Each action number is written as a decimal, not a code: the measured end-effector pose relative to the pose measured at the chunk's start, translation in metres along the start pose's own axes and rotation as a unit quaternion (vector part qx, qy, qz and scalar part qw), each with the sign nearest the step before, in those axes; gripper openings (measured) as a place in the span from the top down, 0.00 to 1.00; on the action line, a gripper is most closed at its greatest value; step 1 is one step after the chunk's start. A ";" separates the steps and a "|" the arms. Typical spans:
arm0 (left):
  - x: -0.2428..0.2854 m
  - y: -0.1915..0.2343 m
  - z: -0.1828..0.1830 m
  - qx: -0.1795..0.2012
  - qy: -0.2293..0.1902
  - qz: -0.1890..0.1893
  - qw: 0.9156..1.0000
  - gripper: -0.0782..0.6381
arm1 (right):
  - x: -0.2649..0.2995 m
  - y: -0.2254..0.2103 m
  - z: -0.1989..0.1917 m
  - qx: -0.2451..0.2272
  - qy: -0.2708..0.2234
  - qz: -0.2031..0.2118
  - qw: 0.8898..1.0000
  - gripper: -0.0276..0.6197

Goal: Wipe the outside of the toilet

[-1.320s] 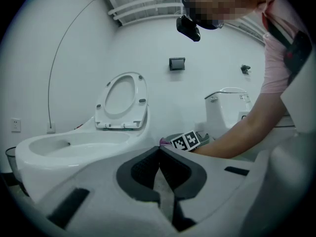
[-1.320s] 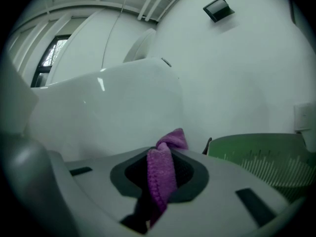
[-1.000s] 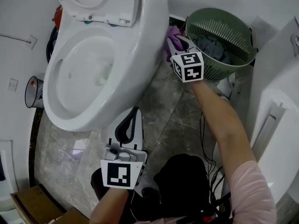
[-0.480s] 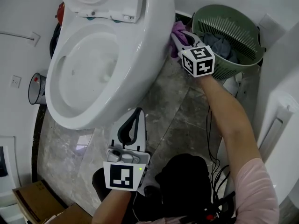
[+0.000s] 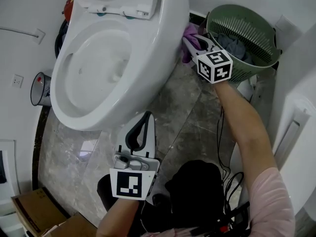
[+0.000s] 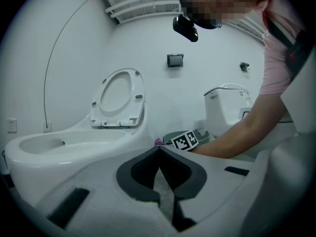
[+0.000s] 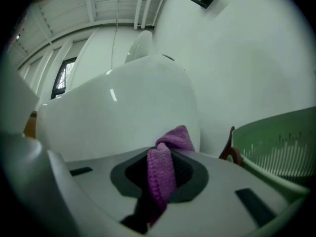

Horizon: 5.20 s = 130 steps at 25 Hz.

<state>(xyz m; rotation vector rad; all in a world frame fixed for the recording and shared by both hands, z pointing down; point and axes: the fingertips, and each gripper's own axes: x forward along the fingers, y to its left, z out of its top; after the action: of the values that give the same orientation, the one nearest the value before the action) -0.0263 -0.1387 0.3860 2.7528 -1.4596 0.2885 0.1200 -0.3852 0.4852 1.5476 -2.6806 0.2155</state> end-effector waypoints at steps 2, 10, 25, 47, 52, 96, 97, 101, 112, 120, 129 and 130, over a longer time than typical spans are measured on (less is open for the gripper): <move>-0.003 0.000 0.000 -0.001 0.000 0.000 1.000 0.88 | -0.002 0.004 0.000 0.002 -0.001 0.002 1.000 0.87; -0.014 0.006 0.001 -0.007 -0.005 0.001 1.000 0.88 | -0.010 0.025 -0.004 -0.002 0.003 0.017 1.000 0.87; -0.046 0.017 0.005 -0.011 -0.016 0.005 1.000 0.88 | -0.028 0.071 -0.007 -0.022 0.020 0.053 0.998 0.87; -0.096 0.031 0.007 -0.007 -0.025 0.021 0.999 0.88 | -0.056 0.152 -0.005 -0.025 0.014 0.102 0.994 0.87; -0.104 0.032 0.008 -0.009 -0.031 0.026 0.999 0.88 | -0.061 0.169 -0.006 -0.028 0.014 0.114 0.993 0.87; -0.175 0.079 0.000 0.007 -0.051 0.103 0.993 0.88 | -0.097 0.420 -0.026 -0.005 -0.011 0.362 0.932 0.87; -0.178 0.081 0.001 0.009 -0.052 0.106 0.993 0.88 | -0.098 0.427 -0.021 -0.004 -0.018 0.369 0.929 0.87; -0.187 0.086 0.007 0.013 -0.053 0.118 0.992 0.88 | -0.104 0.438 0.010 -0.005 -0.052 0.389 0.920 0.87; -0.177 0.076 0.027 0.033 -0.068 0.112 0.991 0.88 | -0.122 0.404 0.097 -0.017 -0.129 0.385 0.914 0.86; -0.147 0.063 0.040 0.037 -0.070 0.093 0.992 0.88 | -0.118 0.331 0.140 -0.028 -0.172 0.314 0.933 0.86; -0.104 0.042 0.052 0.038 -0.071 0.060 0.995 0.88 | -0.112 0.176 0.186 -0.046 -0.213 0.143 0.965 0.86; -0.101 0.043 0.052 0.039 -0.072 0.059 0.995 0.88 | -0.112 0.158 0.188 -0.053 -0.216 0.119 0.968 0.86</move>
<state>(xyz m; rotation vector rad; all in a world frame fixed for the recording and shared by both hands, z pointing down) -0.1087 -0.0853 0.3148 2.8059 -1.6847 0.1558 0.0459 -0.2374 0.2713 1.3714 -3.1437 -0.2927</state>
